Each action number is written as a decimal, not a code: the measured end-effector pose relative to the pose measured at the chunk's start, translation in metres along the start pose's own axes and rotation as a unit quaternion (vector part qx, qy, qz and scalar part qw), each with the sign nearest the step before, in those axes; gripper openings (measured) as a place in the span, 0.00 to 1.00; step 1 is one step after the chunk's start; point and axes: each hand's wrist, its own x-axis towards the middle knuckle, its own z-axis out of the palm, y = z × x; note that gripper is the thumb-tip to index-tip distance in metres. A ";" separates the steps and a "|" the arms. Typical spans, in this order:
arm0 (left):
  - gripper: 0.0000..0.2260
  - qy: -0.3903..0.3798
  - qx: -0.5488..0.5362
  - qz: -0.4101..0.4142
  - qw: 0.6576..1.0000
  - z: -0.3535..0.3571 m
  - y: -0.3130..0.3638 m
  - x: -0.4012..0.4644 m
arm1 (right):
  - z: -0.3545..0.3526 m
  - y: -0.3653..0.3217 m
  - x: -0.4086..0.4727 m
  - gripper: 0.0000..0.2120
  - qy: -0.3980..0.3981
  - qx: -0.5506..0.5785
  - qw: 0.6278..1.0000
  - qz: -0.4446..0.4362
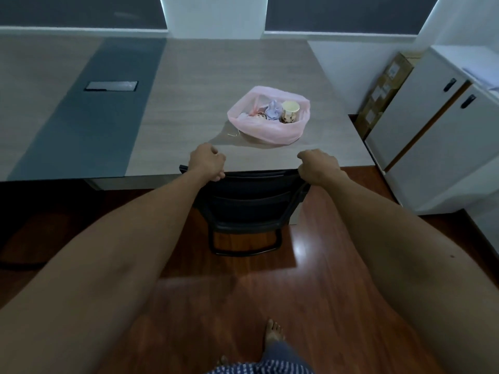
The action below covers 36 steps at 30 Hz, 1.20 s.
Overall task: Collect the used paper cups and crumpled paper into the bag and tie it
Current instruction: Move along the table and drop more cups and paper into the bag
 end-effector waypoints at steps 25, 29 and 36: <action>0.13 -0.030 0.285 0.157 0.945 0.102 0.109 0.266 | 0.028 0.078 0.292 0.20 0.010 0.362 0.917 0.168; 0.17 -0.068 0.342 0.160 0.923 0.123 0.112 0.311 | 0.050 0.098 0.339 0.20 -0.010 0.400 0.892 0.211; 0.38 -0.090 0.402 0.219 0.884 0.139 0.101 0.356 | 0.075 0.104 0.370 0.27 -0.033 0.393 0.894 0.213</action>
